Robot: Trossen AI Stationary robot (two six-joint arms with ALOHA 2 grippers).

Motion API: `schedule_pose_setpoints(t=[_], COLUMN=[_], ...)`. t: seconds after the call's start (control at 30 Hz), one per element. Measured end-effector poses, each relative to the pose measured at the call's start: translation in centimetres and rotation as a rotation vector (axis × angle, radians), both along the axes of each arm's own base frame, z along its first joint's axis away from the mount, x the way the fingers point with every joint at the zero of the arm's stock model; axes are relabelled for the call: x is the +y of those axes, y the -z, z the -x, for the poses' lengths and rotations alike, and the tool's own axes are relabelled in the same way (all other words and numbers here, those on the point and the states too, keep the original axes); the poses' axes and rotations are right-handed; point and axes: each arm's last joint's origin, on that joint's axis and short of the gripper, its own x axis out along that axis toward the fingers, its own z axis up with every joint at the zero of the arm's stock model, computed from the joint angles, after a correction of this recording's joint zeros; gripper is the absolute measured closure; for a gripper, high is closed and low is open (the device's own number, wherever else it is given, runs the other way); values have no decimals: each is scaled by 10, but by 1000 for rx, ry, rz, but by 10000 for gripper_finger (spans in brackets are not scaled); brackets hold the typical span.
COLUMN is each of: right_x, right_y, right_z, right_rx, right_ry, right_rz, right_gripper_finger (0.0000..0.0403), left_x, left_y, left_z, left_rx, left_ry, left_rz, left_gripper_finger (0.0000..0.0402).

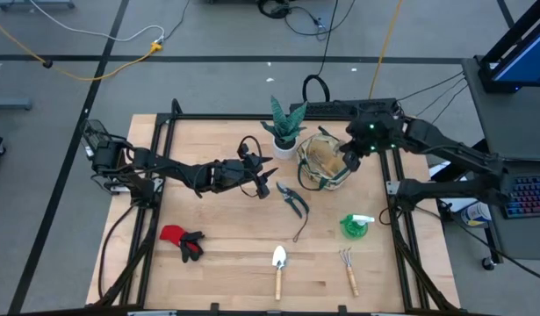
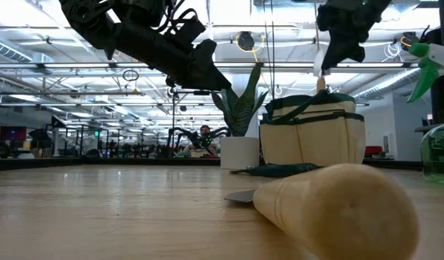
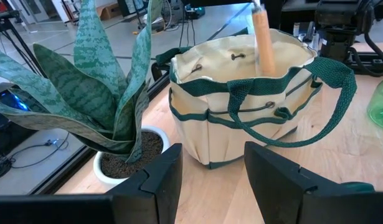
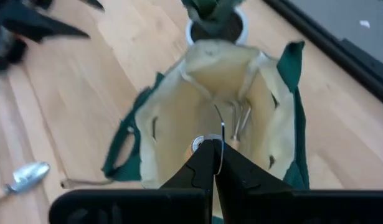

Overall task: Pick & Place Garden tools in Gardening bag
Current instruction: Put the top brown trowel into the gardening bag

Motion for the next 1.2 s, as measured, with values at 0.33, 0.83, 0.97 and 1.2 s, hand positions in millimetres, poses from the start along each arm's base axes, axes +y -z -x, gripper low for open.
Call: schedule_pose_setpoints(t=[0.33,0.83,0.97,1.2], right_x=[-12,-28,-32,-37], right_y=[23,63,71,81], right_z=[-23,-55,-62,-73], right_rx=[128,296,318,309], right_ry=[-48,-97,-101,-113], right_rz=[-28,-91,-102,-105], right_gripper_finger=[403,403,403,403], left_x=[0,0,0,0], left_y=[0,0,0,1], left_z=[0,0,0,0], left_rx=[1,2,2,10], left_ry=[0,0,0,1], left_rz=[0,0,0,-6], left_gripper_finger=[224,224,224,224])
